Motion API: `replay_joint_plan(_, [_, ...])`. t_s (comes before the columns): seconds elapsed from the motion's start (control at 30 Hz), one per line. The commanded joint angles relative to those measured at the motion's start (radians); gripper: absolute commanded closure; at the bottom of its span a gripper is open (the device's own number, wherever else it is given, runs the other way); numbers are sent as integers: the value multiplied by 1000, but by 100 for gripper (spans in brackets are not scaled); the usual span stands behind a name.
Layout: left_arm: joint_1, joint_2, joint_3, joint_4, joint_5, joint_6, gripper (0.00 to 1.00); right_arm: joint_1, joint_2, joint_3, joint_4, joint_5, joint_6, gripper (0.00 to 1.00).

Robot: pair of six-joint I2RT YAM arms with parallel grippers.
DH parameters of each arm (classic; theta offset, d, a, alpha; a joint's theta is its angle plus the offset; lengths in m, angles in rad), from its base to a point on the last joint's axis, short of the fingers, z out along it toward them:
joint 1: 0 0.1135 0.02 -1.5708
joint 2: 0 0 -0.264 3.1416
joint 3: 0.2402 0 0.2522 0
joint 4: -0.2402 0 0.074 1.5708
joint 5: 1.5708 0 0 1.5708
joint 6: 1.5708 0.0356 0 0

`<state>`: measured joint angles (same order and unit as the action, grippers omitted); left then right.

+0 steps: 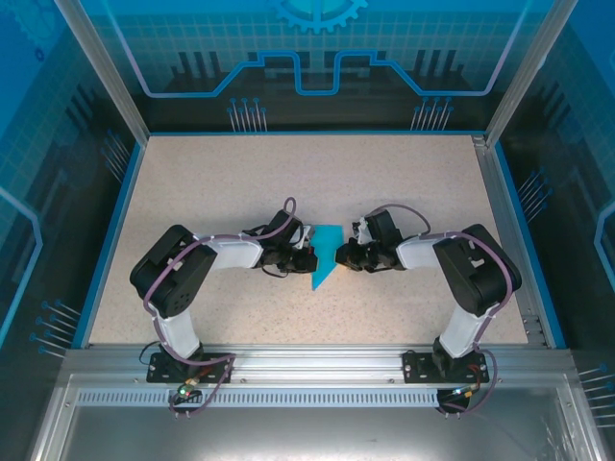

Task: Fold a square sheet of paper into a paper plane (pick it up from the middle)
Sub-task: Third fold the triangle at the center of the table.

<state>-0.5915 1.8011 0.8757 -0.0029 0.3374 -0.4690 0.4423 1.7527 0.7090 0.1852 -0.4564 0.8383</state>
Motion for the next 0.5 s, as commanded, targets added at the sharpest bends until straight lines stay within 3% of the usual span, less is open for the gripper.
replay_joint_plan(0.0, [4, 30, 4, -86, -27, 26, 95, -9, -16, 11, -43, 24, -12, 88])
replay_joint_plan(0.17, [4, 29, 3, -88, -28, 26, 95, -44, -67, 33, -67, -10, -32, 88])
replay_joint_plan(0.47, [4, 29, 7, -89, -28, 27, 95, -59, 15, 61, -71, -2, -42, 89])
